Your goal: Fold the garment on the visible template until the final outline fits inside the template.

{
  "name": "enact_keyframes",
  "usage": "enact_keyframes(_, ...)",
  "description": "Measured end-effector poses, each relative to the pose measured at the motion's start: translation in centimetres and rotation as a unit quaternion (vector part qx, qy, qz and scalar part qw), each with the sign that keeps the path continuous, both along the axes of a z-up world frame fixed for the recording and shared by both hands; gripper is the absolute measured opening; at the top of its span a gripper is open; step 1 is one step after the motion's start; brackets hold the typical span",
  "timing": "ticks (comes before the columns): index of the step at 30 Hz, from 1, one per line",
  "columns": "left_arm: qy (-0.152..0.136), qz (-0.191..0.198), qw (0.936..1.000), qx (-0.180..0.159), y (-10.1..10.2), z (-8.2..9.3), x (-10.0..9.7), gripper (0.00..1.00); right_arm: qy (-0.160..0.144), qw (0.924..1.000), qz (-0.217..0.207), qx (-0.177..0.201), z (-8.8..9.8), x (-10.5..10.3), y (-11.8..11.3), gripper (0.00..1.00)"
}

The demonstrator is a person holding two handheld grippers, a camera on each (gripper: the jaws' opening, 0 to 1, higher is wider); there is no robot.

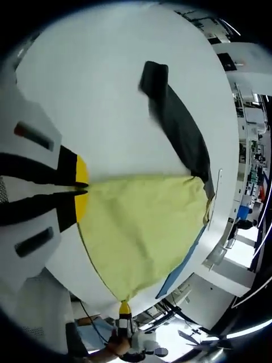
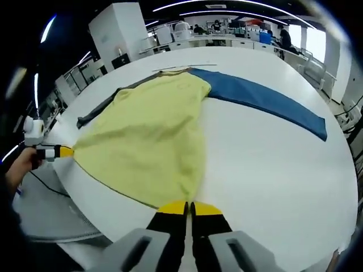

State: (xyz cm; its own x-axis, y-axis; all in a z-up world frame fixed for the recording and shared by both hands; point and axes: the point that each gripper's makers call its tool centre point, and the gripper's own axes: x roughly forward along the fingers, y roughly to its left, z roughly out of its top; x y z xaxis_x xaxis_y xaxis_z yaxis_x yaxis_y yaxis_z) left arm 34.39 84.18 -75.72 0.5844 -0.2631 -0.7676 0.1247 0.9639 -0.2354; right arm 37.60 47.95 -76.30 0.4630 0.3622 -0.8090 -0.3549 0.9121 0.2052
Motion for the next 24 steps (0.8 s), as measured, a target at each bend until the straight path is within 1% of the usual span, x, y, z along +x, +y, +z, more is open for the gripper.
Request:
enact_keyframes(3, -0.004, -0.002, 1.0, -0.004, -0.4, 0.4, -0.3, 0.0, 0.004, 0.9998, 0.016, -0.006, 0.0, -0.7, -0.1, 0.0)
enact_keyframes(6, 0.003, -0.014, 0.9998, 0.013, -0.4, 0.4, -0.9, 0.0, 0.004, 0.9998, 0.021, -0.002, 0.1, -1.1, -0.1, 0.0)
enact_keyframes(7, 0.006, -0.024, 0.9995, 0.021, -0.4, 0.3, -1.2, 0.0, 0.006, 0.9998, 0.021, -0.003, 0.0, -1.3, -0.2, 0.0)
enact_keyframes(12, 0.017, -0.034, 0.9988, 0.032, -0.7, -0.3, -2.1, 0.0, 0.019, 0.9996, 0.019, -0.003, -0.4, -2.2, -0.6, 0.0)
enact_keyframes(15, 0.036, -0.037, 0.9978, 0.041, -0.7, -0.8, -2.9, 0.0, 0.029, 0.9993, 0.023, -0.005, -0.6, -2.8, -0.7, 0.0)
enact_keyframes(19, 0.043, -0.04, 0.9973, 0.043, -0.7, -1.2, -3.4, 0.0, 0.037, 0.9989, 0.026, -0.008, -0.9, -3.2, -0.8, 0.0)
enact_keyframes(24, 0.044, -0.044, 0.9971, 0.044, -0.7, -1.5, -3.7, 0.0, 0.041, 0.9988, 0.026, -0.009, -0.9, -3.5, -0.9, 0.0)
